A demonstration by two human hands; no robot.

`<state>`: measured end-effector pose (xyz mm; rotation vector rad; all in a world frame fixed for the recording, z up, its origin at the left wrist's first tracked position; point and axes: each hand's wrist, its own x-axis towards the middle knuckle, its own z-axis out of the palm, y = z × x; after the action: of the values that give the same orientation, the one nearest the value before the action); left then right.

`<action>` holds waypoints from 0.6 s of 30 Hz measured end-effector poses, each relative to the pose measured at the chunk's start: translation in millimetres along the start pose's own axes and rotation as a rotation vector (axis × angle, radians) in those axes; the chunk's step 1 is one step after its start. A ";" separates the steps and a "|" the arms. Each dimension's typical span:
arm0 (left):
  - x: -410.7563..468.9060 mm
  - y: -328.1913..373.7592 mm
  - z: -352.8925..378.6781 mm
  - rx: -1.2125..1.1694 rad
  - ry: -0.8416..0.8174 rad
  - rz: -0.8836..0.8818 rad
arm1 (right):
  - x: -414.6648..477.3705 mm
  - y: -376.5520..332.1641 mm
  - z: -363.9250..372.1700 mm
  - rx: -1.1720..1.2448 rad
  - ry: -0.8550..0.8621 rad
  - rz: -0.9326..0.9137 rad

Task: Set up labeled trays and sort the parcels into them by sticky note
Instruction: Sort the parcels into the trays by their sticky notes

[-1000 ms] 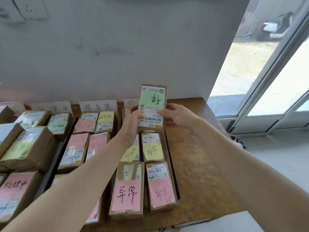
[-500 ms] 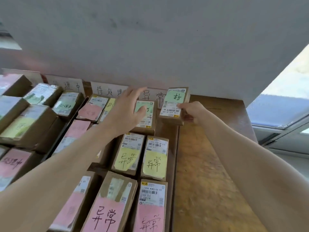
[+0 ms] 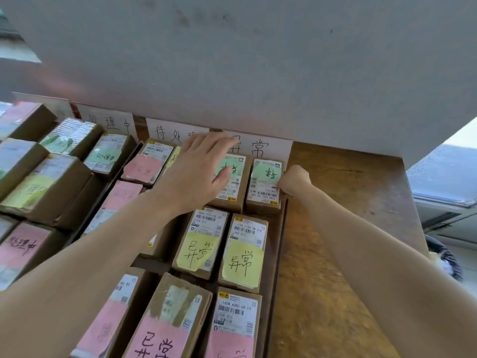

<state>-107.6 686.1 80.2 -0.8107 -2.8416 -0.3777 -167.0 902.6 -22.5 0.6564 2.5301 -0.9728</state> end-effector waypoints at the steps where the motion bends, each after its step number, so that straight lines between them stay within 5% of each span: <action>1: -0.1 -0.8 0.0 0.000 -0.001 0.000 | -2.6 -0.5 -1.5 -0.020 0.045 -0.011; 11: -11.1 -5.5 -22.6 -0.028 0.082 0.035 | -61.6 -51.6 -34.3 -0.115 0.133 -0.457; 18: -44.6 -18.2 -45.7 -0.116 0.122 0.087 | -134.5 -64.8 -15.6 -0.174 0.184 -0.498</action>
<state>-76.0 636.1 110.4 -0.8962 -2.6822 -0.5643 -92.2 831.4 86.4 0.0598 2.9755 -0.8536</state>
